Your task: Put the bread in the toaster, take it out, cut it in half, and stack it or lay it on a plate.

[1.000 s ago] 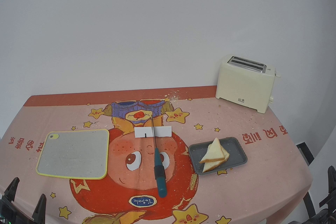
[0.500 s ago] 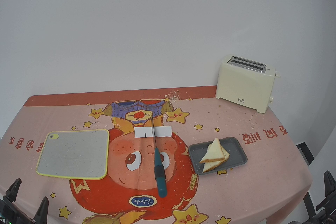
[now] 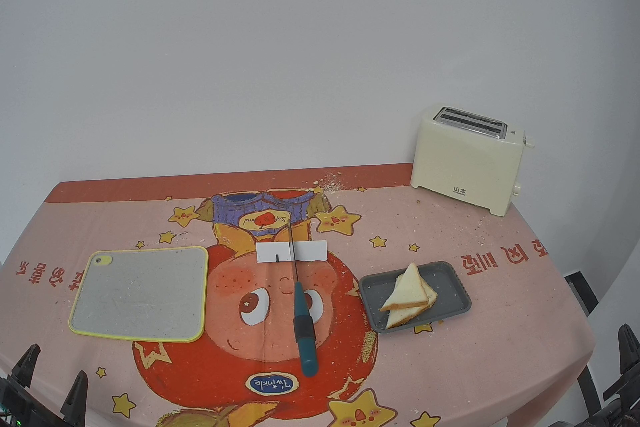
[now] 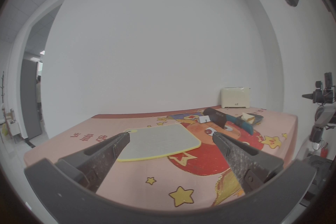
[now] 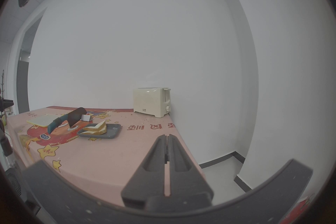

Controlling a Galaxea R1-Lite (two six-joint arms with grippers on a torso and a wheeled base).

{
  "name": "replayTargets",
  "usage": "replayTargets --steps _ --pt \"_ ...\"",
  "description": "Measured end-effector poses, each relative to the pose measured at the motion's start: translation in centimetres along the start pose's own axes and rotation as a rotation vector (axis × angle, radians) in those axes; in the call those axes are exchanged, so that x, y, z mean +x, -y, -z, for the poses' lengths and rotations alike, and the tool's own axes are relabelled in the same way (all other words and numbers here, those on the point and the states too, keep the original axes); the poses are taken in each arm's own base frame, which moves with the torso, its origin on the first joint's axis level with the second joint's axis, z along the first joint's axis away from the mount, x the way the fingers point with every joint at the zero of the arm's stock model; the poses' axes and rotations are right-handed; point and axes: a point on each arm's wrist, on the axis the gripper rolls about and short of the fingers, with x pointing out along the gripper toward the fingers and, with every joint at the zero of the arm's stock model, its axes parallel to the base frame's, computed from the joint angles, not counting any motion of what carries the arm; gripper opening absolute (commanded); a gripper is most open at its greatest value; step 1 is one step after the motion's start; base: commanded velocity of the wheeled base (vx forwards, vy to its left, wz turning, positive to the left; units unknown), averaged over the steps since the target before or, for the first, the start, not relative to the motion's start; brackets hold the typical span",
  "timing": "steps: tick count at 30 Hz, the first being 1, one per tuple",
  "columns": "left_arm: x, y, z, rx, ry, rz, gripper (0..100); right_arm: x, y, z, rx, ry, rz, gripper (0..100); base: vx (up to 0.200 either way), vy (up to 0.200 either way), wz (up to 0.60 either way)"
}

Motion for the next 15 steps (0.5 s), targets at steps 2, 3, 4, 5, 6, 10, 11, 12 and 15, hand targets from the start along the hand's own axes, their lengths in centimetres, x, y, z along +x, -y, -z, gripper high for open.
replayTargets --steps 2,3,4,5,6,10,11,12,15 --pt "-0.01 0.04 0.01 -0.001 0.001 -0.021 100 0.0 0.0 0.0 0.0 0.0 0.0 0 0.0 0.0 0.0" --pt "-0.02 0.09 0.01 -0.001 0.003 -0.046 100 0.0 0.0 0.01 0.0 -0.001 0.0 0 0.0 0.0 0.0" --pt "-0.03 0.12 0.01 0.0 0.004 -0.062 100 0.0 0.0 0.01 0.0 -0.001 0.0 0 0.0 0.0 0.0" --pt "-0.05 0.15 0.02 0.002 0.007 -0.073 100 0.0 0.0 0.0 0.0 0.0 0.0 0 0.0 0.0 0.0" --pt "-0.07 0.17 0.02 0.003 0.01 -0.078 100 0.0 -0.01 0.0 0.0 -0.001 0.0 0 0.0 0.0 0.0" --pt "-0.19 0.2 0.06 0.026 0.024 -0.068 100 0.0 -0.01 -0.03 -0.013 0.003 -0.002 0 0.0 0.0 0.0" --pt "-0.27 0.22 0.09 0.055 0.033 -0.036 100 0.01 -0.02 -0.06 -0.024 0.004 -0.003 0 0.0 0.0 0.0" --pt "-0.3 0.24 0.1 0.063 0.037 -0.025 100 0.01 -0.02 -0.06 -0.026 0.004 -0.003 0 0.0 0.0 0.0" --pt "-0.36 0.25 0.13 0.07 0.043 -0.011 100 0.06 -0.06 -0.03 -0.036 -0.007 0.014 0 0.0 0.0 0.0"
